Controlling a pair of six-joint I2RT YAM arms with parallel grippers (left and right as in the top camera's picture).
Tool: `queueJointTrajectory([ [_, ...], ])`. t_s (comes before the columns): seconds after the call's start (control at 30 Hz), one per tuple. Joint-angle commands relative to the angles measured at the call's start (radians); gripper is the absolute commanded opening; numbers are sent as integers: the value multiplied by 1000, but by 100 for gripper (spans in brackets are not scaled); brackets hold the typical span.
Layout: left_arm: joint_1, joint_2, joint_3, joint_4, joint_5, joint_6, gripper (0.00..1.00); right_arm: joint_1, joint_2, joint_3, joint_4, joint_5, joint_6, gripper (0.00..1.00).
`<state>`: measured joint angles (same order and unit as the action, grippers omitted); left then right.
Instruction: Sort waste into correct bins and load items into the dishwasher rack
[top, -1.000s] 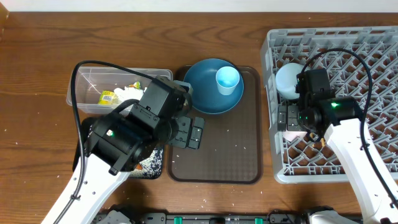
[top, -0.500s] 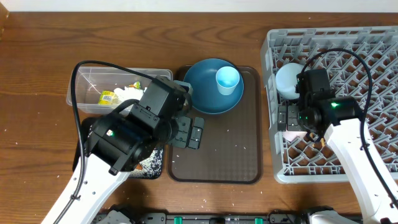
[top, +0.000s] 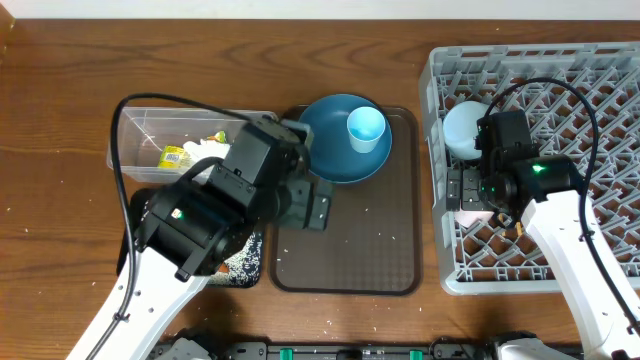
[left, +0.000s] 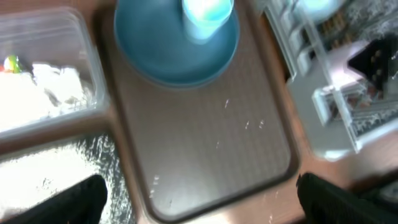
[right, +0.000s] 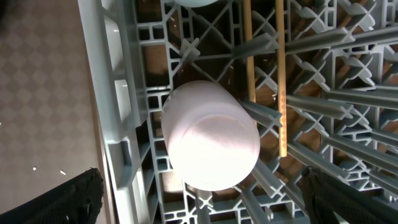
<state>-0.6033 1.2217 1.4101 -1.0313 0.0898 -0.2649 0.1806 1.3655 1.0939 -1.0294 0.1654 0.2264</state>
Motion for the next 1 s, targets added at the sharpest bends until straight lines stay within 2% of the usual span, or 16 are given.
queueJointTrajectory([
  [0.0, 2, 0, -2, 99, -7, -2, 100, -17, 2, 3, 0, 2, 5, 99],
  [0.07, 2, 2, -2, 165, 14, -3, 98, -17, 2, 3, 0, 2, 5, 99],
  [0.2, 2, 44, -2, 309, 40, -113, 98, -17, 2, 3, 0, 2, 5, 99],
  [0.33, 2, 141, -2, 409, 28, -223, 98, -17, 2, 3, 0, 2, 5, 99],
  [0.53, 3, 328, -2, 505, -6, -282, 98, -17, 2, 3, 0, 2, 5, 99],
  [0.63, 3, 411, -2, 521, -76, -332, 88, -17, 2, 3, 0, 2, 5, 99],
  [0.7, 3, 462, -2, 529, -118, -373, 84, -17, 2, 3, 0, 2, 5, 99],
  [0.9, 3, 603, -2, 605, -128, -414, 75, -17, 2, 3, 0, 2, 5, 99],
  [0.97, 3, 642, -2, 638, -127, -415, 66, -17, 2, 3, 0, 2, 5, 99],
])
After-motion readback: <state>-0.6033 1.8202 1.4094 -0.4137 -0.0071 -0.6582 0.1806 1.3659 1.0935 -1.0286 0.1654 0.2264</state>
